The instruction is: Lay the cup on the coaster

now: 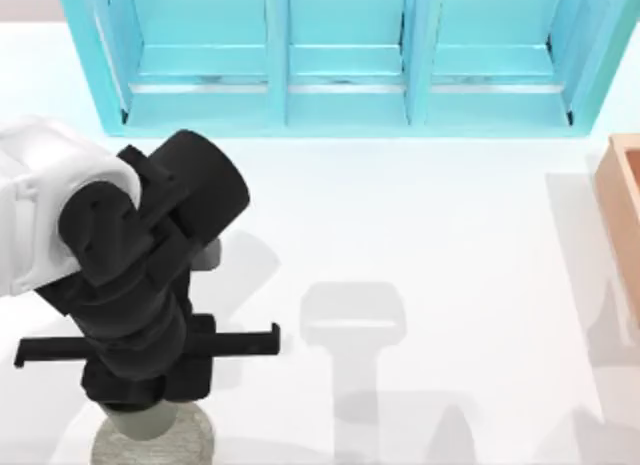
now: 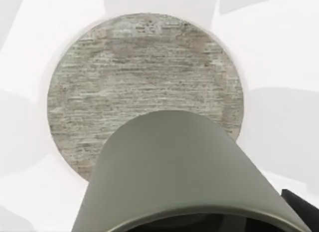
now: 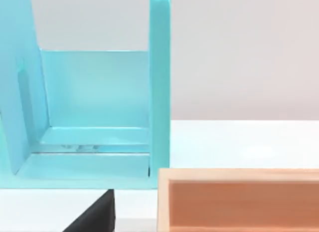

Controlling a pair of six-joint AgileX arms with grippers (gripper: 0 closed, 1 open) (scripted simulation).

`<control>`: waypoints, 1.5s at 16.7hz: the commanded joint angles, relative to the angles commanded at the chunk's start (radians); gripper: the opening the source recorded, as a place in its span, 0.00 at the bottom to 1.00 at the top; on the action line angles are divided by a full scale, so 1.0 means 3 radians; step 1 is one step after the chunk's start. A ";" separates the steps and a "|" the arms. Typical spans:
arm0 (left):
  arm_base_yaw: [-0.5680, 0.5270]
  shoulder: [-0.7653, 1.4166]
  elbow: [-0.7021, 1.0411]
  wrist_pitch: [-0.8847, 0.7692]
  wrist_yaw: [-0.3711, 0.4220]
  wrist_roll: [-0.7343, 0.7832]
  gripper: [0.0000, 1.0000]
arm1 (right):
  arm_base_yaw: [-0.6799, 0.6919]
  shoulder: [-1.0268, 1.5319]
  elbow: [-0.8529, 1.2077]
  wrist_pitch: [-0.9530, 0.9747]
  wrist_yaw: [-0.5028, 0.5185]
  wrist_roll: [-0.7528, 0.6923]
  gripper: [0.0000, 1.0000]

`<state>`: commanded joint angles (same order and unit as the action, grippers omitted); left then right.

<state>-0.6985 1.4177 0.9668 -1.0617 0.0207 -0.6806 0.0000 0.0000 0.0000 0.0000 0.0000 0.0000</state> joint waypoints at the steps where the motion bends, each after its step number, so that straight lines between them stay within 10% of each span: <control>1: 0.0000 0.0000 0.0000 0.0000 0.0000 0.0000 0.00 | 0.0000 0.0000 0.0000 0.0000 0.0000 0.0000 1.00; 17: 0.0093 0.0278 -0.0667 0.0943 0.0005 0.0098 0.00 | 0.0000 0.0000 0.0000 0.0000 0.0000 0.0000 1.00; 25: 0.0093 0.0278 -0.0667 0.0943 0.0005 0.0098 0.60 | 0.0000 0.0000 0.0000 0.0000 0.0000 0.0000 1.00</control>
<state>-0.6704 1.5012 0.7667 -0.7788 0.0223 -0.6513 0.0000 0.0000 0.0000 0.0000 0.0000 0.0000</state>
